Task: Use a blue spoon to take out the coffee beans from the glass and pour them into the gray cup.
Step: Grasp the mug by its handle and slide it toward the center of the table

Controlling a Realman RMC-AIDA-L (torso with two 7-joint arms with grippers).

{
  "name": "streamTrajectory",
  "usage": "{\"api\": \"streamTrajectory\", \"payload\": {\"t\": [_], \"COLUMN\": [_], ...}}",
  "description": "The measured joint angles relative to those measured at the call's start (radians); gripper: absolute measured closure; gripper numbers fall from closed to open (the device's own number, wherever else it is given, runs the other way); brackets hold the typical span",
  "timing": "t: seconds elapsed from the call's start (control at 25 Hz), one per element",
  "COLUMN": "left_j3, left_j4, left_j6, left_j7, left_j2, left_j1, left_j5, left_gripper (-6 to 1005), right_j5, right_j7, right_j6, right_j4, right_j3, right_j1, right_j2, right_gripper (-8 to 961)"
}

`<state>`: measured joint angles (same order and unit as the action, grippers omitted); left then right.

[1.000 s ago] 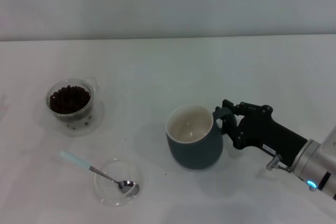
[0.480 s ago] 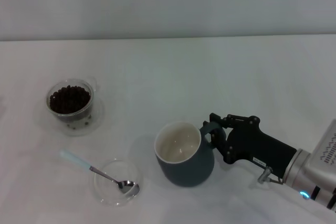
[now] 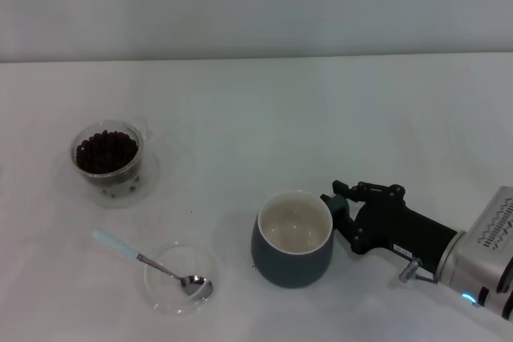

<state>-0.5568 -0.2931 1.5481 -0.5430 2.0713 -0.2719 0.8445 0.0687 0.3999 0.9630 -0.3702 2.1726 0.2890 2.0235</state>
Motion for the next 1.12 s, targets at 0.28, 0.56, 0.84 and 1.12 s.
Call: {"api": "streamTrajectory", "payload": {"t": [0.28, 0.56, 0.84, 1.12], "left_j3": [0.000, 0.000, 0.000, 0.000], "left_j4": [-0.019, -0.024, -0.024, -0.024], "left_j6": [0.001, 0.003, 0.003, 0.004], "left_j7": [0.000, 0.000, 0.000, 0.000], "left_j2": [-0.001, -0.001, -0.003, 0.000], "left_j1": [0.023, 0.024, 0.024, 0.026], "left_j5": [0.002, 0.012, 0.013, 0.015], "left_gripper": [123, 124, 124, 125], "right_j5": [-0.012, -0.014, -0.002, 0.002], "right_j7": [0.016, 0.062, 0.063, 0.056], "right_j6": [0.005, -0.001, 0.012, 0.047], "right_j4": [-0.005, -0.003, 0.007, 0.060], "right_j3": [-0.002, 0.000, 0.007, 0.007], "right_j1": [-0.003, -0.006, -0.015, -0.017], "right_j2": [-0.002, -0.005, -0.010, -0.017], "right_gripper": [641, 622, 374, 255]}}
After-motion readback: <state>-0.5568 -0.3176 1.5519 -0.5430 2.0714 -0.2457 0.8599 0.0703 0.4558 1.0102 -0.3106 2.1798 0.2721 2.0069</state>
